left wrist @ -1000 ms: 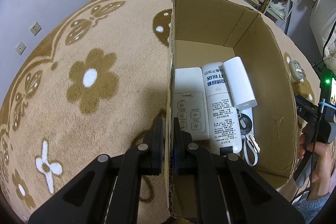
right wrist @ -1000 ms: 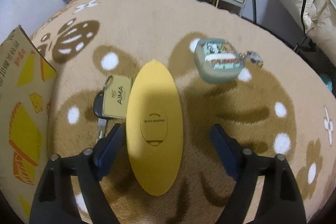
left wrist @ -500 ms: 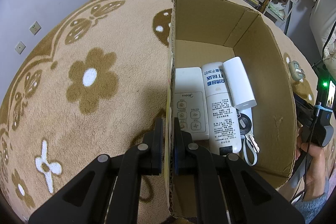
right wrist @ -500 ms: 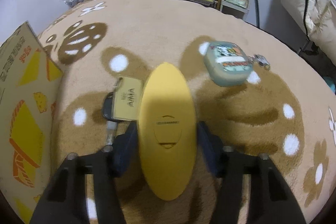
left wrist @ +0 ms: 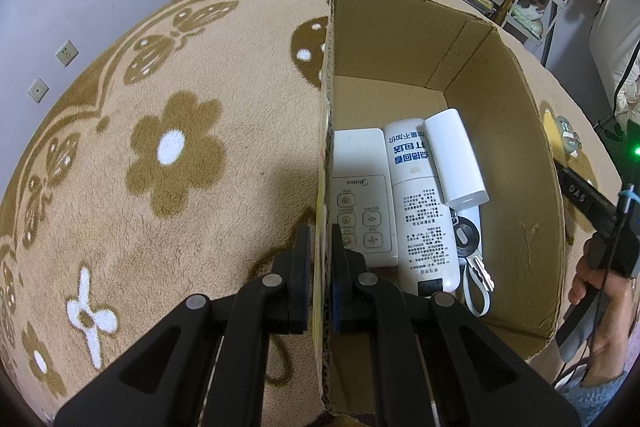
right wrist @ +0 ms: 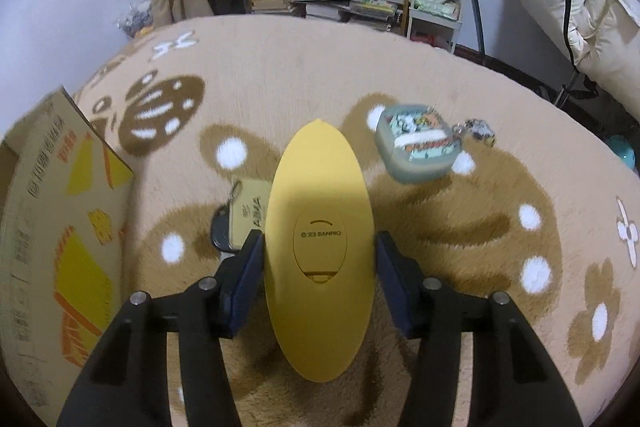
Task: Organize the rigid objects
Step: 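Grasp the yellow oval pad with the right tool, then carry the yellow oval pad into the box and release it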
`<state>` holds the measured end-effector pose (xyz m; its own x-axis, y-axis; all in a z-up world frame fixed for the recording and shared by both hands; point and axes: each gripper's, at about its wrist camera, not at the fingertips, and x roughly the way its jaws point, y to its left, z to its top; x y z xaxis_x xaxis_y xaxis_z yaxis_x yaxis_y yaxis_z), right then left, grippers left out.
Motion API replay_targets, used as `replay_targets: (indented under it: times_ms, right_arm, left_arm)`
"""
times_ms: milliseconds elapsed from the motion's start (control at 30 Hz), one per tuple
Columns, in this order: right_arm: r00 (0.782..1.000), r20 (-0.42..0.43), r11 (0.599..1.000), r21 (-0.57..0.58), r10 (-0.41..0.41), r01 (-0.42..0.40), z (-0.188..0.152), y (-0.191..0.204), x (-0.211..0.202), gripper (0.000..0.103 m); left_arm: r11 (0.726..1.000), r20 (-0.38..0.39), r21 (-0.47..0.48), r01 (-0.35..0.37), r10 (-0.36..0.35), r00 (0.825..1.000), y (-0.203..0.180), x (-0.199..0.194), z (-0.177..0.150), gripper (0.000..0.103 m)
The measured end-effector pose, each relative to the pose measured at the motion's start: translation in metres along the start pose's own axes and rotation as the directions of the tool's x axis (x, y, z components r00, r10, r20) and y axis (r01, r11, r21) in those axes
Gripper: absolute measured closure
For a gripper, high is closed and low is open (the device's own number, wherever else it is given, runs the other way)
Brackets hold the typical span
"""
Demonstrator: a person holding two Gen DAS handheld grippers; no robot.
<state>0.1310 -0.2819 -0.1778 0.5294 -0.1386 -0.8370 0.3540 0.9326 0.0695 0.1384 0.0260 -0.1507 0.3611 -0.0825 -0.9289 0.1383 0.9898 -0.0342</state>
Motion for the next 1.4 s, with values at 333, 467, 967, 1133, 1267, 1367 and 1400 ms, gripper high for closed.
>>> replay_targets:
  times_ms: [333,467,967,1133,1267,1367,1400]
  right_arm:
    - [0.995,0.046,0.995,-0.024,0.094,-0.093,0.018,0.023,-0.028,0.044]
    - [0.986,0.078,0.987,-0.061,0.15,-0.146,0.025,0.042,-0.049,0.044]
    - [0.935,0.111,0.927,-0.213,0.337,-0.309,0.022,0.13,-0.116,0.044]
    - [0.931,0.037,0.908,-0.24,0.363,-0.344,0.008,0.149,-0.1,0.044]
    - [0.934,-0.012,0.9,-0.265,0.356,-0.346,-0.002,0.162,-0.089,0.044]
    - [0.934,-0.038,0.892,-0.287,0.355,-0.35,-0.008,0.167,-0.084,0.044]
    - [0.936,-0.041,0.891,-0.296,0.348,-0.344,-0.01,0.169,-0.083,0.044]
  left_arm:
    - [1.0,0.002,-0.003,0.002,-0.002,1.0,0.0,0.0,-0.001,0.095]
    - [1.0,0.002,-0.001,0.001,-0.001,1.0,0.001,0.001,-0.001,0.095]
    - [1.0,0.002,-0.004,0.005,-0.005,1.0,0.0,0.0,-0.003,0.095]
    - [1.0,0.001,-0.006,0.006,-0.006,1.0,0.0,0.0,-0.003,0.095]
    - [1.0,0.001,-0.006,0.007,-0.007,1.0,0.0,0.0,-0.003,0.095]
    - [1.0,0.0,-0.007,0.008,-0.008,1.0,-0.001,0.0,-0.003,0.095]
    - [1.0,0.0,-0.007,0.009,-0.009,1.0,-0.001,0.0,-0.003,0.095]
